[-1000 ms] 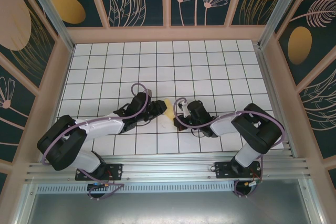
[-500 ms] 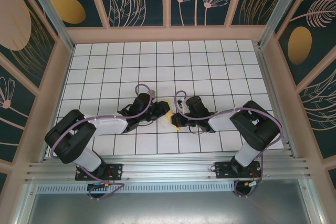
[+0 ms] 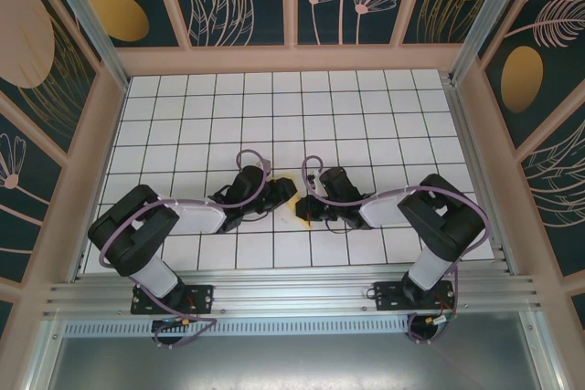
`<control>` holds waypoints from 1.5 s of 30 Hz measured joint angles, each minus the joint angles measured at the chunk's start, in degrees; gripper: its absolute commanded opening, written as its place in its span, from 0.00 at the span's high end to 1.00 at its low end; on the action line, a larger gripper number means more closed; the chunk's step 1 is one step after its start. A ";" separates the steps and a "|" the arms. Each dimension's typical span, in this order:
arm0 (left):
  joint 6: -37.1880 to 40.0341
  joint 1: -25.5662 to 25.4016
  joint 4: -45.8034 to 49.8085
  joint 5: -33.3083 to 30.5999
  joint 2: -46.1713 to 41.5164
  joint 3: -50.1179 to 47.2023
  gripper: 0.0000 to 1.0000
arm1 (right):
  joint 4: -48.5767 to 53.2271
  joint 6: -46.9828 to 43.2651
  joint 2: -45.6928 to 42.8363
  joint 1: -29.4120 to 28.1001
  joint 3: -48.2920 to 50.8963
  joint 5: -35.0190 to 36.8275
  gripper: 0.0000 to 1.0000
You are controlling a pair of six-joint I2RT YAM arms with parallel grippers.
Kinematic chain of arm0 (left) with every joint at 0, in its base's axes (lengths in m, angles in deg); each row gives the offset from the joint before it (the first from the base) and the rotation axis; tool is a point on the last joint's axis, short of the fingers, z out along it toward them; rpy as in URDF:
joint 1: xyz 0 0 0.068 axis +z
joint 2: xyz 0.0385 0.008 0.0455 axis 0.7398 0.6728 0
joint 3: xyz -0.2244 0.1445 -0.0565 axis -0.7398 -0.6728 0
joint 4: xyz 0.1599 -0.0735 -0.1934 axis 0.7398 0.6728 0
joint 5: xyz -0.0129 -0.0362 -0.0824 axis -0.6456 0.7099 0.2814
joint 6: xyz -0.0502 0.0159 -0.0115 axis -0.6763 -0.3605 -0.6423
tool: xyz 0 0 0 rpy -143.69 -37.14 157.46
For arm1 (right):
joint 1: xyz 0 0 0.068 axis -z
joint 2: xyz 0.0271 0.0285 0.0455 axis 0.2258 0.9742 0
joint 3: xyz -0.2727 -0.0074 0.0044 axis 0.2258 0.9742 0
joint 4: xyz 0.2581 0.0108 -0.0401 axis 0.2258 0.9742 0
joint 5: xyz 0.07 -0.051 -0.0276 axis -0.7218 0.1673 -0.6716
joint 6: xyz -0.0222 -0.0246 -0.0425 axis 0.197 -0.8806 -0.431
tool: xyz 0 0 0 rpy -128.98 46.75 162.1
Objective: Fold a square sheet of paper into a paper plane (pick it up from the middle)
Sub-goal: Fold the wing for the fifth time at the center of the table.
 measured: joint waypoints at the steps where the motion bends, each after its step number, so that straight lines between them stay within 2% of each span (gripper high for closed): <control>1: 0.02 0.00 -0.24 -0.04 0.28 -0.02 0.62 | 0.02 0.13 0.07 -0.02 0.00 0.00 0.86; 10: 0.11 0.00 -0.61 -0.66 1.25 -0.02 0.63 | 1.05 0.28 -0.13 -0.31 -0.68 -0.24 0.78; 26: 1.88 0.00 0.72 -0.63 3.48 1.88 0.63 | 6.45 -0.35 -4.04 -0.42 -0.81 1.33 0.75; 29: 2.16 0.00 0.72 -0.57 3.48 2.21 0.63 | 7.26 -0.55 -5.01 -0.42 -0.83 1.57 0.76; 41: 2.29 0.00 1.68 -0.44 4.15 2.32 0.61 | 8.83 -0.50 -4.85 -0.39 -1.05 1.70 0.99; 45: 2.67 0.00 2.08 -0.31 4.13 2.51 0.59 | 7.96 -0.26 -3.85 -0.39 -1.05 1.31 1.00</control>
